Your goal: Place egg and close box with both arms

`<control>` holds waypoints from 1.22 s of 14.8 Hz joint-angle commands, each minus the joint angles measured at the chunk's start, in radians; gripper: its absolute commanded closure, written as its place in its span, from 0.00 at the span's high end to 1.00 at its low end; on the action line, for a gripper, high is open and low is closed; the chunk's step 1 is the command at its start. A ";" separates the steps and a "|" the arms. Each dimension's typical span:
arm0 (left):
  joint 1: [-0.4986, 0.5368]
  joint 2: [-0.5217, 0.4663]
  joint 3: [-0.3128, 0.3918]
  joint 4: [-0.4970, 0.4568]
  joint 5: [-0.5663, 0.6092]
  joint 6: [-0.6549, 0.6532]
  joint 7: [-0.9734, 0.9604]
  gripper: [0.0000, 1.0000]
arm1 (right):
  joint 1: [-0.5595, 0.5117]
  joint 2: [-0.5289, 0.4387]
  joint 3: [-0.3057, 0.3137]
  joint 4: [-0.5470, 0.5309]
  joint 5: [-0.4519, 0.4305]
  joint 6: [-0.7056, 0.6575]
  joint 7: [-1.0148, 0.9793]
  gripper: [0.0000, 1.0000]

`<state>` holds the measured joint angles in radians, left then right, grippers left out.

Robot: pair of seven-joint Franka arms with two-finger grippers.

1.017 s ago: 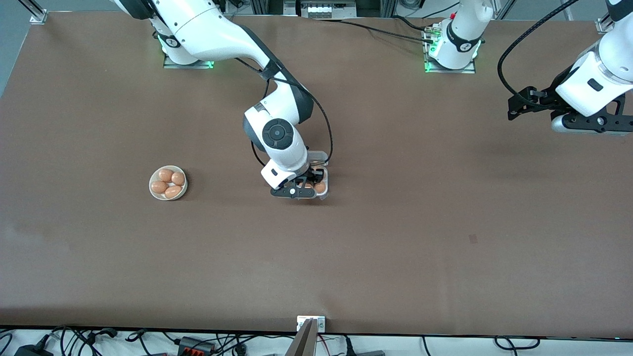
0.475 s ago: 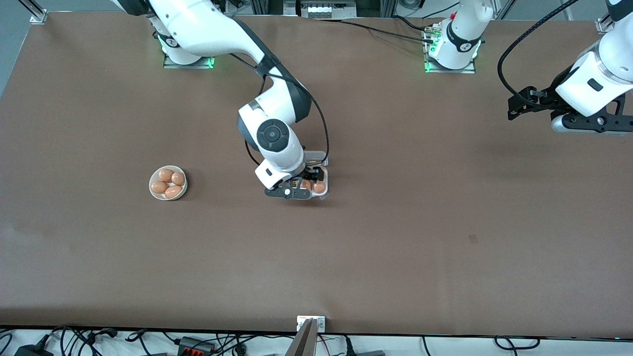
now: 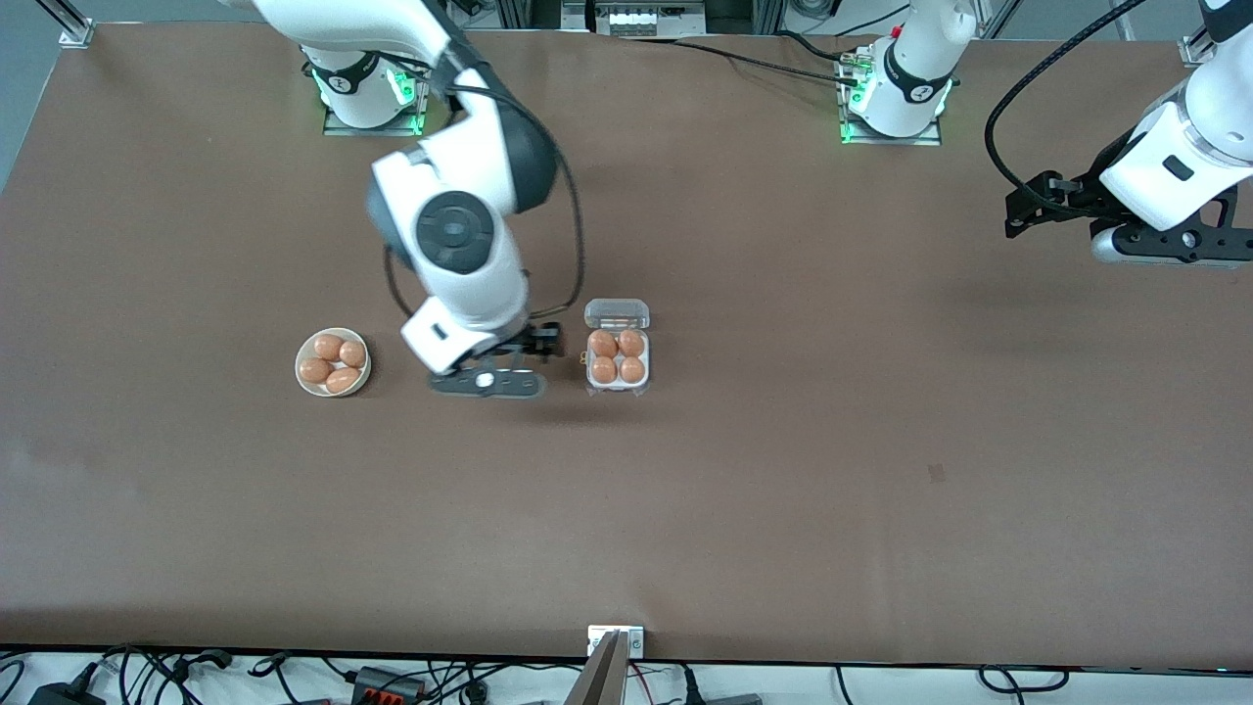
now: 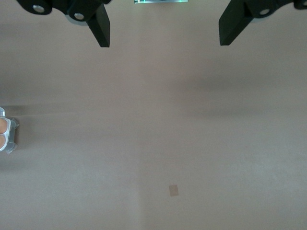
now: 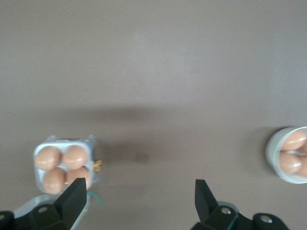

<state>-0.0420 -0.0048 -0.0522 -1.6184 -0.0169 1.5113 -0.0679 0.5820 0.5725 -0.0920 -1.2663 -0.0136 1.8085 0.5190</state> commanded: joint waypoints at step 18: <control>-0.009 0.012 0.005 0.032 0.018 -0.023 -0.003 1.00 | -0.554 -0.281 0.100 -0.059 -0.002 -0.144 -0.439 1.00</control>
<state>-0.0421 -0.0048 -0.0525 -1.6183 -0.0169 1.5113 -0.0679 0.0754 0.3462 -0.0183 -1.2797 -0.0163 1.6674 0.1478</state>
